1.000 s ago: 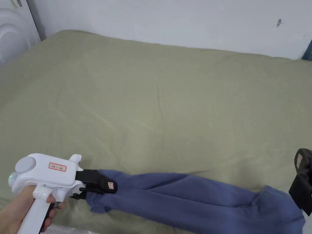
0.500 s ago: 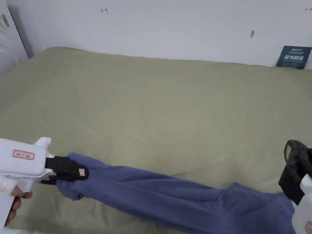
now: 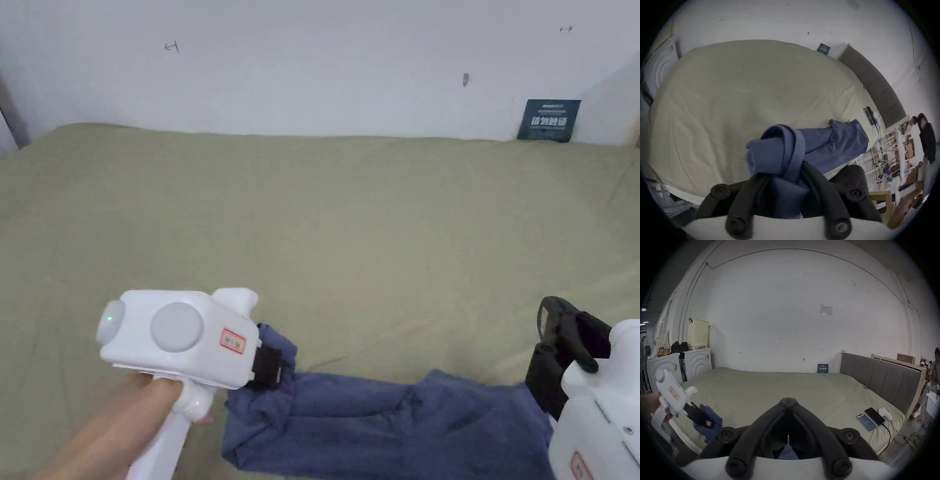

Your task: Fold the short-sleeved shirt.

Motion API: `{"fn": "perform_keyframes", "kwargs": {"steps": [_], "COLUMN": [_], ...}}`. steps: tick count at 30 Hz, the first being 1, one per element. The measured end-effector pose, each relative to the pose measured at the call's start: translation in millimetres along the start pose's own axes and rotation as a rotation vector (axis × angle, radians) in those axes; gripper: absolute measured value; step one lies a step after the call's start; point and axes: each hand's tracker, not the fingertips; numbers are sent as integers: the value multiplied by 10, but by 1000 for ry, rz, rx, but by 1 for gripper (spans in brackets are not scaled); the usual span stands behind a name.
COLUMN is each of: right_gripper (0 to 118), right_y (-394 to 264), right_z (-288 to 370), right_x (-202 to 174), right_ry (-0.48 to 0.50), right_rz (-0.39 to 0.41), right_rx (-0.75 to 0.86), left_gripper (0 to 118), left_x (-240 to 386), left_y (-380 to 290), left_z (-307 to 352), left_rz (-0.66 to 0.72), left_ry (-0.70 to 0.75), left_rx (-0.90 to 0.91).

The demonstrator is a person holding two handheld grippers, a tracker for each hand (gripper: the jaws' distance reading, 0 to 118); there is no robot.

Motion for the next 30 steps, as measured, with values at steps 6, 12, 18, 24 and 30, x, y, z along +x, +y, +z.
{"fn": "perform_keyframes", "kwargs": {"steps": [6,12,18,24,30], "right_gripper": [1,1,1,1,1], "right_y": [-105,-145,-190,-228,-275], "right_z": [-27,-53,-158,-203,-212], "right_x": [156,286,265,200,218], "right_ry": [-36,-63,-37,-13,-20], "right_rz": [-31,-47,-93,-89,-77], "right_rx": [-37,-59,-83,-103,-143], "left_gripper": [85,102,0,0,0], "left_x": [628,608,-123,-55,340], "left_y": [31,32,81,-55,-352], "left_z": [-834,-794,-325,-984,-1749], "left_rz": [-88,-11,212,290,322], "left_ry": [37,-106,-159,-286,-476], "left_rx": [-63,-30,120,-60,-168]}}
